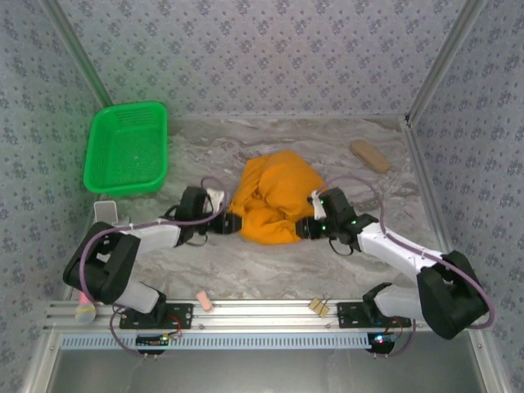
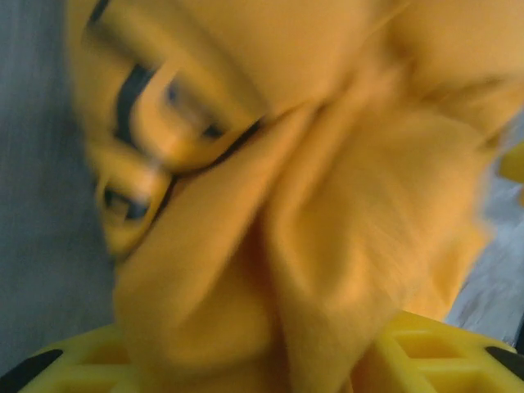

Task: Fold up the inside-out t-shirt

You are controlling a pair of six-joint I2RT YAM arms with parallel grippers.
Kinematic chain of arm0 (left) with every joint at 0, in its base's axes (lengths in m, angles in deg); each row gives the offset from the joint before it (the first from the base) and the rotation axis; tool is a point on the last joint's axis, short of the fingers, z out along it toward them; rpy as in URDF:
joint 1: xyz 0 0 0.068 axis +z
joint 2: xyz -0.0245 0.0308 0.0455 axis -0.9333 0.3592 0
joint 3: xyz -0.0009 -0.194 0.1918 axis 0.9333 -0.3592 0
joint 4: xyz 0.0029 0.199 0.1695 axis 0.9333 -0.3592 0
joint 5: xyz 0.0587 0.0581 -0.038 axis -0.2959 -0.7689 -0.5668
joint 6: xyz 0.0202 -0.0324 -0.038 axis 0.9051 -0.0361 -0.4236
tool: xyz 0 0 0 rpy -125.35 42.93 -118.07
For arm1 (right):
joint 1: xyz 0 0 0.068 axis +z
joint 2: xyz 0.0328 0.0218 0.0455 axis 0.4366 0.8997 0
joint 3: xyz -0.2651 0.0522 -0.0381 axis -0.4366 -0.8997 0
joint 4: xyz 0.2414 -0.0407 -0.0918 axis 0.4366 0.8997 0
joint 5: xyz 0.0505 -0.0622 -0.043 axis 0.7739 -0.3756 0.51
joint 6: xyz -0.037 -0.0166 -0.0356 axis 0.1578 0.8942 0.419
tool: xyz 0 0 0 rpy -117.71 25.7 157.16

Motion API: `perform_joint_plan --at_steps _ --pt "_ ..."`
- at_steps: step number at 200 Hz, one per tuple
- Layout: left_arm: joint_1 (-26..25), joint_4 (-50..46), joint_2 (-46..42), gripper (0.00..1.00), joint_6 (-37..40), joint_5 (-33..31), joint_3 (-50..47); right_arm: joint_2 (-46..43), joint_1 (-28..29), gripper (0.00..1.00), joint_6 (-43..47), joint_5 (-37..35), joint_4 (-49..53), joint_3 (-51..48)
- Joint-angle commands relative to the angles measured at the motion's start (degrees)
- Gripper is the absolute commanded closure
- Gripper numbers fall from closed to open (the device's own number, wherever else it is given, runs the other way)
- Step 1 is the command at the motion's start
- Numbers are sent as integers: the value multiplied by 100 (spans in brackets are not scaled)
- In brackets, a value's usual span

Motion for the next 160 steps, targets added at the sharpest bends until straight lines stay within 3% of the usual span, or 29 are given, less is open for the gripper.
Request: perform_joint_plan --at_steps 1,24,50,112,123,144,160 --pt "-17 135 -536 47 -504 -124 135 -228 71 52 438 -158 595 928" --pt "-55 -909 -968 41 -512 -275 513 310 95 50 869 -443 1298 1922" --pt "-325 -1820 -1208 35 -397 -666 1059 1032 382 47 927 -364 1127 2361" --pt "-1127 -2589 -528 32 -178 -1959 1669 2253 942 48 567 -1490 783 2608" --pt "-1310 -2706 -498 32 -156 -2300 1782 2415 960 54 531 -1614 633 2620" --pt "-1398 -2930 -565 32 -427 -2920 1868 2656 902 82 393 -1963 468 2781" --pt "-1401 -3323 -644 32 -605 -3458 1970 2586 825 96 504 -1440 531 2969"
